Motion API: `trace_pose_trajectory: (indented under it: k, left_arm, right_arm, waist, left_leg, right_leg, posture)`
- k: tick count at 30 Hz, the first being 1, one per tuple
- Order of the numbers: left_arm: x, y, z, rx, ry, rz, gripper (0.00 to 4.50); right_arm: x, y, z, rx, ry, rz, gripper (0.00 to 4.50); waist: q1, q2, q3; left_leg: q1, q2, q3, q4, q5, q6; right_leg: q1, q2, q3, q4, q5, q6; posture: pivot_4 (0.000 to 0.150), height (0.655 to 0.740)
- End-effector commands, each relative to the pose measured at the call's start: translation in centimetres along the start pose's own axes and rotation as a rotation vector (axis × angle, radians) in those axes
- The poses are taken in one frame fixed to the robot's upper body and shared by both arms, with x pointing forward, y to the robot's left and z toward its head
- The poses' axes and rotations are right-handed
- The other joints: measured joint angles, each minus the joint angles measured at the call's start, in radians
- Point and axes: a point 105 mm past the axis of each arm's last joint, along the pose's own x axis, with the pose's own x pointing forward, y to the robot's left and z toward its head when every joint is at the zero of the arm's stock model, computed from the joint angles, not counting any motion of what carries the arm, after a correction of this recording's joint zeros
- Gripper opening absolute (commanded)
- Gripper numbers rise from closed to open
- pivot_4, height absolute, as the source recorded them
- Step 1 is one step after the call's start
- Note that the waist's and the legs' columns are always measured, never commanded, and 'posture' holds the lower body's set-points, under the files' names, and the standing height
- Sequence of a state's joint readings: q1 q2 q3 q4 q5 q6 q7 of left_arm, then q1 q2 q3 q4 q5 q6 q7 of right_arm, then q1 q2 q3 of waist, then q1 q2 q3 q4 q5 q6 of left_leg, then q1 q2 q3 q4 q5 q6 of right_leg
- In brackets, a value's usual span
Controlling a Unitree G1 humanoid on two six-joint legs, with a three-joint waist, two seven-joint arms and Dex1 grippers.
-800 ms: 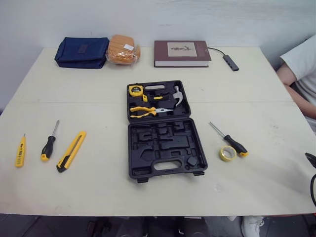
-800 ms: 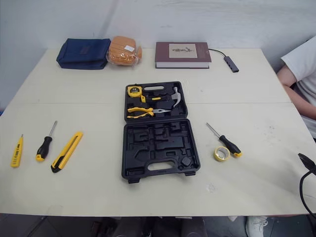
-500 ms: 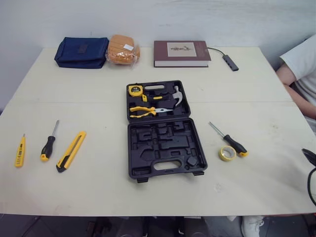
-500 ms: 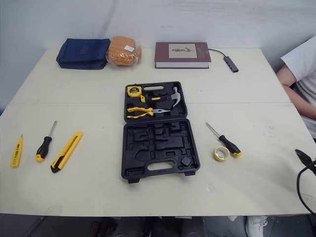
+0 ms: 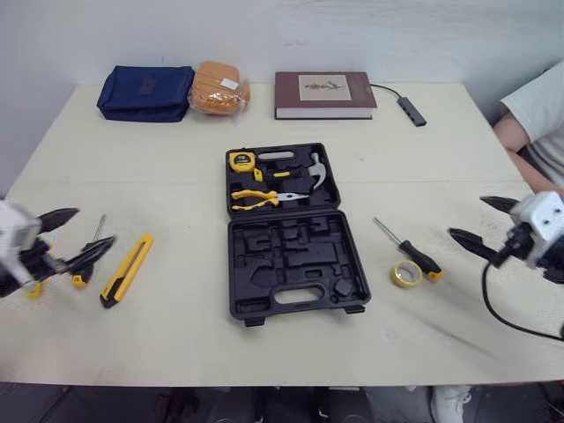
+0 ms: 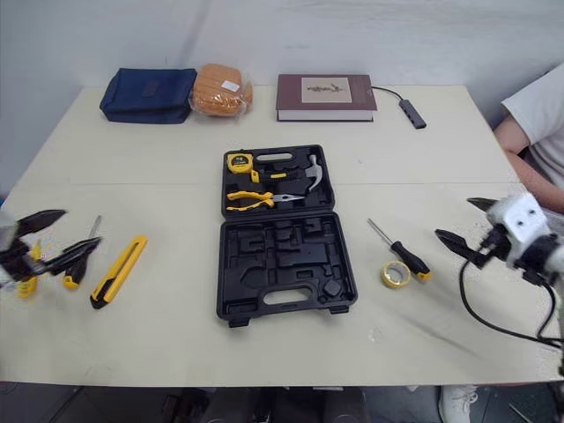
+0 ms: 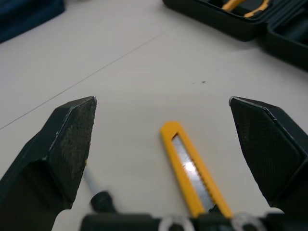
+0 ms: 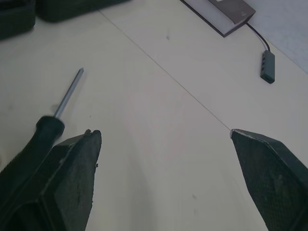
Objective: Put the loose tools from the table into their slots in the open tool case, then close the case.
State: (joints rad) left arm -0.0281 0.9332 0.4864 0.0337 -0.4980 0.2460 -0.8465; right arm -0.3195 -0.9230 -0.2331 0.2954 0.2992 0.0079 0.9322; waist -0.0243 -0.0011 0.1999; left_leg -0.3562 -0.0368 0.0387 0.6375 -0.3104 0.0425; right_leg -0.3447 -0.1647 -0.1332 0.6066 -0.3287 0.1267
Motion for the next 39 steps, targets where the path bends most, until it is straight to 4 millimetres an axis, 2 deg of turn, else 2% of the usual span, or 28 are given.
trace_pose_trajectory:
  k: [1,2,4,5,7,9,13,15,19,24,31,39]
  left_arm:
    - [2.8,-1.0,1.0,0.008,-0.007,-0.029,4.45]
    - [3.1,-1.1,1.1,0.003,-0.009,-0.030,4.45]
    - [4.4,-2.1,1.1,0.005,0.005,-0.068,4.50]
    - [4.8,-2.6,1.1,0.006,0.011,-0.091,3.93]
    - [6.3,-4.0,1.2,-0.014,0.008,-0.120,3.24]
    - [7.6,-4.8,1.1,-0.026,0.013,-0.114,2.52]
    - [9.6,-6.3,0.9,-0.060,0.009,-0.129,0.72]
    - [10.0,-6.5,0.7,-0.066,0.014,-0.122,0.02]
    - [11.2,-6.1,0.3,-0.076,0.035,-0.069,0.02]
    - [12.6,-7.7,-0.1,-0.087,0.040,-0.119,0.02]
    - [14.2,-8.4,-0.5,-0.114,0.068,-0.105,0.02]
    - [15.8,-9.2,-0.2,-0.118,0.074,-0.132,0.02]
  right_arm:
    - [2.4,0.6,1.8,-0.036,-0.001,0.045,4.50]
    - [2.7,0.7,1.9,-0.043,0.002,0.052,4.50]
    - [3.8,0.9,2.2,-0.041,0.000,0.068,3.97]
    - [4.3,1.0,2.4,-0.039,-0.003,0.072,3.68]
    - [5.6,1.2,2.8,-0.059,-0.007,0.084,2.73]
    - [6.7,1.5,2.9,-0.079,-0.002,0.107,1.91]
    - [8.4,2.7,2.8,-0.121,0.000,0.153,0.00]
    - [8.9,3.1,2.9,-0.116,-0.010,0.169,0.00]
    - [10.1,4.1,3.2,-0.135,-0.027,0.204,0.00]
    - [11.6,5.2,3.2,-0.160,-0.029,0.233,0.00]
    - [13.3,6.7,3.1,-0.126,-0.032,0.272,0.00]
    - [14.1,8.0,2.6,-0.129,-0.027,0.301,0.00]
  waist:
    - [0.000,0.000,0.000]
    - [0.000,0.000,0.000]
    - [0.001,0.000,0.000]
    - [0.000,0.000,0.000]
    - [0.000,0.000,0.000]
    - [0.000,0.000,0.000]
    - [0.004,0.000,0.000]
    - [0.005,0.000,0.000]
    - [0.006,0.000,0.000]
    - [0.005,0.000,0.000]
    - [0.009,0.000,0.000]
    - [0.014,0.000,0.000]
  left_leg:
    - [-0.001,0.000,0.000,0.000,0.000,0.001]
    - [-0.002,0.000,0.000,0.002,0.001,0.001]
    - [-0.006,0.001,-0.001,0.006,0.000,0.001]
    - [-0.010,0.001,-0.001,0.010,0.000,0.001]
    - [-0.017,0.000,0.000,0.012,0.001,0.002]
    - [-0.017,-0.001,0.000,0.014,0.002,0.003]
    - [-0.017,0.000,-0.001,0.014,0.002,0.003]
    - [-0.017,0.001,-0.001,0.014,0.002,0.003]
    - [-0.017,0.001,-0.001,0.016,0.002,0.003]
    - [-0.017,0.001,-0.001,0.017,0.002,0.003]
    - [-0.018,0.002,-0.001,0.018,0.002,0.003]
    - [-0.018,0.003,-0.001,0.020,0.002,0.003]
  right_leg:
    - [-0.001,0.000,0.000,0.000,0.000,0.000]
    - [-0.001,0.001,0.000,0.001,0.000,0.000]
    - [-0.004,0.002,0.000,0.002,0.000,0.000]
    - [-0.007,0.002,0.000,0.004,0.000,0.000]
    - [-0.013,0.004,0.000,0.006,0.000,0.000]
    - [-0.013,0.006,0.000,0.007,0.001,0.001]
    - [-0.013,0.009,0.001,0.008,0.001,0.001]
    - [-0.013,0.010,0.001,0.007,0.001,0.001]
    - [-0.013,0.011,0.001,0.008,0.001,0.001]
    - [-0.013,0.011,0.001,0.009,0.001,0.001]
    - [-0.013,0.013,0.001,0.009,0.001,0.001]
    - [-0.013,0.014,0.001,0.010,0.001,0.001]
  posture:
    - [0.150,0.7400]
    - [0.150,0.7400]
    - [0.150,0.7400]
    - [0.150,0.7400]
    - [0.150,0.7400]
    - [0.150,0.7400]
    - [0.150,0.7400]
    - [0.150,0.7400]
    - [0.150,0.7400]
    - [0.150,0.7400]
    - [0.150,0.7400]
    - [0.150,0.7400]
